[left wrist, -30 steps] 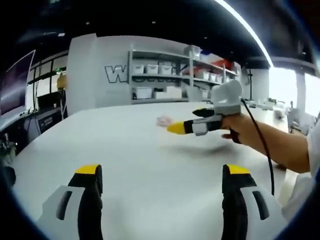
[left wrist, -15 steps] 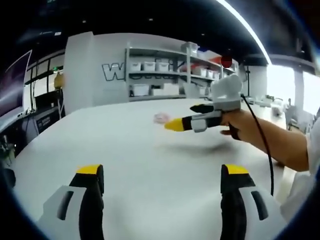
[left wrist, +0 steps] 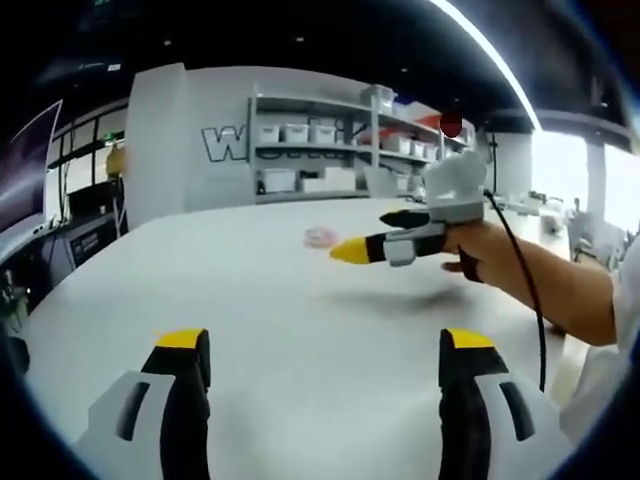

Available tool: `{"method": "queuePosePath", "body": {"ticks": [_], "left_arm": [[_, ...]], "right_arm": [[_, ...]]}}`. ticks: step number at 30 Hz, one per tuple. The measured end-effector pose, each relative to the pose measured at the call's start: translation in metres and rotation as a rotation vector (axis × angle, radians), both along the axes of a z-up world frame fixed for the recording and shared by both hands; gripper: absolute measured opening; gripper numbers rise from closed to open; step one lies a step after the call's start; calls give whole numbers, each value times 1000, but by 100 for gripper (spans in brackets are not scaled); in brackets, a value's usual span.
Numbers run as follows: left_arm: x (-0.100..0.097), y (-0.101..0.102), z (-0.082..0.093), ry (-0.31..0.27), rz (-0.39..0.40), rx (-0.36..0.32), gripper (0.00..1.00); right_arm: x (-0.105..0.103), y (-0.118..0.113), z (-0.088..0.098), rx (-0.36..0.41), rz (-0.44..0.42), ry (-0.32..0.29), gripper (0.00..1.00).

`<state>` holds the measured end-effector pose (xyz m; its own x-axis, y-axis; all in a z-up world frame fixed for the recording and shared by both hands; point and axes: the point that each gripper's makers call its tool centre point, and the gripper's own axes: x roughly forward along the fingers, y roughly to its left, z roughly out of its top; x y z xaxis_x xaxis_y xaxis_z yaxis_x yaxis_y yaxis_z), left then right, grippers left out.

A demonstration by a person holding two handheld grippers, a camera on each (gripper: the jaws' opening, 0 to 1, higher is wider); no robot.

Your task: Open the resealable bag by pulling the two sides of the seal apart until the entire bag opening is separated and visibly accessible.

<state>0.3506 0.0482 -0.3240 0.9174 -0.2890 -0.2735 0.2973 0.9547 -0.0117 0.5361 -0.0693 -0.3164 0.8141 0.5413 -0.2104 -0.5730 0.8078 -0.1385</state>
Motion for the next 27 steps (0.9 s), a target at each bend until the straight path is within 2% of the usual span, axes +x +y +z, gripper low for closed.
{"method": "queuePosePath", "body": {"ticks": [15,19,21,27], "left_arm": [[-2,-1,1,-5,-3,-6,93],[-2,-2,1,-7,-4,-9,92],[-2,-4,1,-6,-7,-9,92],[-2,-6,1,-7,-13,-11,92]], "right_arm": [[-12,-5,6,20,1,-2,94],[-24,-9,11,31,2,-16,93],[-23,-10,13,38,3,-18,92],[-28,-14,11,40,1,-10,90]]}}
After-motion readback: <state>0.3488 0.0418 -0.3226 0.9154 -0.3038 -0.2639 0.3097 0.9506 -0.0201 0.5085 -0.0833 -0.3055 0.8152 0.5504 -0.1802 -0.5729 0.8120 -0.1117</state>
